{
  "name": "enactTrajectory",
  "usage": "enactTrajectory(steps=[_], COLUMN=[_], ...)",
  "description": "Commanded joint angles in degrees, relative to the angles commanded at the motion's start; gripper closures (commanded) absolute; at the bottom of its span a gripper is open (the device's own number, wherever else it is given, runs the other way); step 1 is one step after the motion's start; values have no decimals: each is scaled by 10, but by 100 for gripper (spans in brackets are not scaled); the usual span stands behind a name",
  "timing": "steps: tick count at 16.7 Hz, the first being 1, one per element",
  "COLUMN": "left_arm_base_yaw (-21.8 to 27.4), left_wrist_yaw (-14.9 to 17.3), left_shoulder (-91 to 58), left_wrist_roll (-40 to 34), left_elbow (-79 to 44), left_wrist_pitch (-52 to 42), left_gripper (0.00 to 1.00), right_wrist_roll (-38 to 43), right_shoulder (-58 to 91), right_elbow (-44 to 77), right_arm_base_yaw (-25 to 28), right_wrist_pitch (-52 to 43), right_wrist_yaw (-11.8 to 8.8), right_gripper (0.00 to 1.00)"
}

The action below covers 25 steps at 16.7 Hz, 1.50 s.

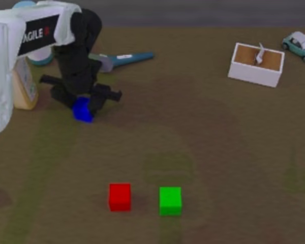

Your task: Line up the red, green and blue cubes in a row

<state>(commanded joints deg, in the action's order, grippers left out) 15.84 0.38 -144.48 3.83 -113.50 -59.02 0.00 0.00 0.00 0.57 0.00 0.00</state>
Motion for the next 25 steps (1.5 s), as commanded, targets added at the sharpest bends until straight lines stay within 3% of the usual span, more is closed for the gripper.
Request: enactTrajectory(steps=[3, 9, 16, 20, 25], left_arm_base_yaw=[1, -8, 0, 59, 186], left_wrist_yaw=[-1, -1, -1, -4, -6], left_shoulder=[10, 39, 41, 43, 53], left_wrist_roll=[0, 0, -7, -89, -269], left_elbow=[-11, -92, -98, -96, -85], left_wrist_pitch=[-12, -126, -133, -137, -144], left_gripper=[100, 100, 100, 100, 100], right_wrist_roll=[0, 0, 0, 0, 0], right_shoulder=[0, 0, 0, 0, 0], right_elbow=[0, 0, 0, 0, 0], right_arm_base_yaw=[0, 0, 0, 0, 0], right_wrist_pitch=[0, 0, 0, 0, 0], right_wrist_yaw=[0, 0, 0, 0, 0], right_gripper=[0, 0, 0, 0, 0])
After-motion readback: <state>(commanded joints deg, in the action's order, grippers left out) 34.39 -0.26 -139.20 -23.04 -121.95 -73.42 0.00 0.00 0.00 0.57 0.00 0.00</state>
